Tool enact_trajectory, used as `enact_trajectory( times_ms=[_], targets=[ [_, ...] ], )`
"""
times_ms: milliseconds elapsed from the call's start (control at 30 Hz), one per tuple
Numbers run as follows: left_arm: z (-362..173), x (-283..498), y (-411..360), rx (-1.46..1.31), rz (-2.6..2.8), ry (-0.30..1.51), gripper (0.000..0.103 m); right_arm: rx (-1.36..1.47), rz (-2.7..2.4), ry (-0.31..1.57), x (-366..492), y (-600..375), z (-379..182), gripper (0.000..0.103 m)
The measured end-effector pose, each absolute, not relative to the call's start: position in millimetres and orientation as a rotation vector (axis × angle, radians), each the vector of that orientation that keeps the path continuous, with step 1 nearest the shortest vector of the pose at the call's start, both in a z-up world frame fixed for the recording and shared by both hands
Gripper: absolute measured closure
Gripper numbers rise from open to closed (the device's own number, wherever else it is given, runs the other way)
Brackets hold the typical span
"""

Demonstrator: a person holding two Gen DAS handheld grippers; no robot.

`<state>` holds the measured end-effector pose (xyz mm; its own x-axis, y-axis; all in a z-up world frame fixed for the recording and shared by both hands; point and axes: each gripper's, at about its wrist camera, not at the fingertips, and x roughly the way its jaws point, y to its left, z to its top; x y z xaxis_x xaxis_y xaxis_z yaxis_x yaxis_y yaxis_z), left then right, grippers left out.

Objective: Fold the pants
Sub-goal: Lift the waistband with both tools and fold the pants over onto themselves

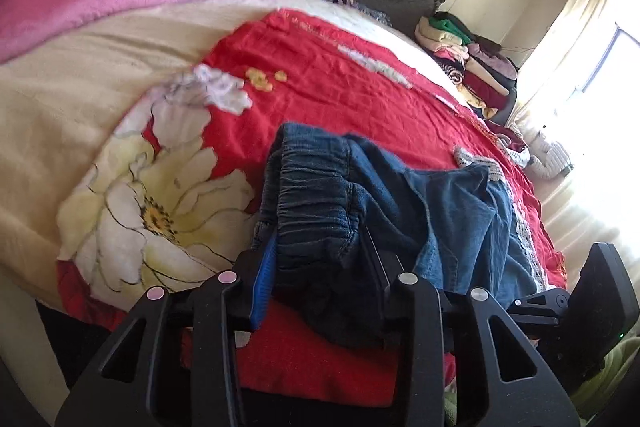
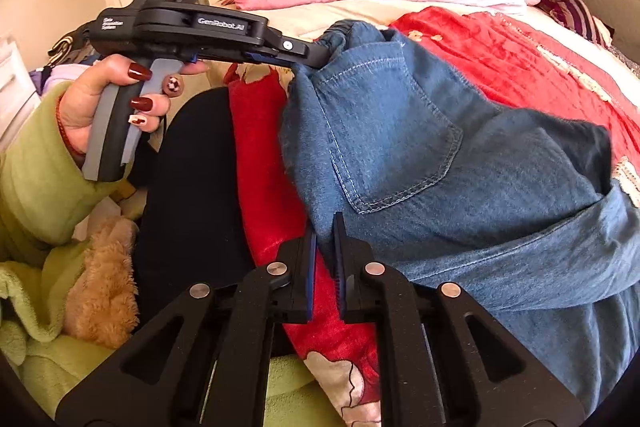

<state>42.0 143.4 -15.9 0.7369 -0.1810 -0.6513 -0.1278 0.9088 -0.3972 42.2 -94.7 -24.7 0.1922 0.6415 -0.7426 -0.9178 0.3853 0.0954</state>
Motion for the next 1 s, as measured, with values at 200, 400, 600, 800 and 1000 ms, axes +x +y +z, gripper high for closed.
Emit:
enact_trajectory(
  times_ms=[200,400,600,800,1000],
  targets=[
    [-20.4,41.0,138.6,-0.332,0.015,0.797,0.065,-0.454,1.121,0.811,38.4,-89.0,-35.5,0.095],
    [-37.6,44.7,138.8,-0.311,0.032,0.826,0.062,-0.426,1.124,0.806,36.5,-97.7,-27.8,0.08],
    [-32.5,39.2,136.7,-0.305,0.052,0.81,0.06,-0.342,1.069,0.735,47.3,-108.1,-5.9,0.067],
    [5.5,14.7,125.8,-0.221,0.122,0.713,0.054,-0.384,0.97,0.928,69.7,-95.5,-52.4,0.065],
    [3.8,27.5,85.3,-0.167,-0.019,0.744,0.054,-0.323,0.977,0.879,73.0,-110.4,-32.8,0.062]
  ],
)
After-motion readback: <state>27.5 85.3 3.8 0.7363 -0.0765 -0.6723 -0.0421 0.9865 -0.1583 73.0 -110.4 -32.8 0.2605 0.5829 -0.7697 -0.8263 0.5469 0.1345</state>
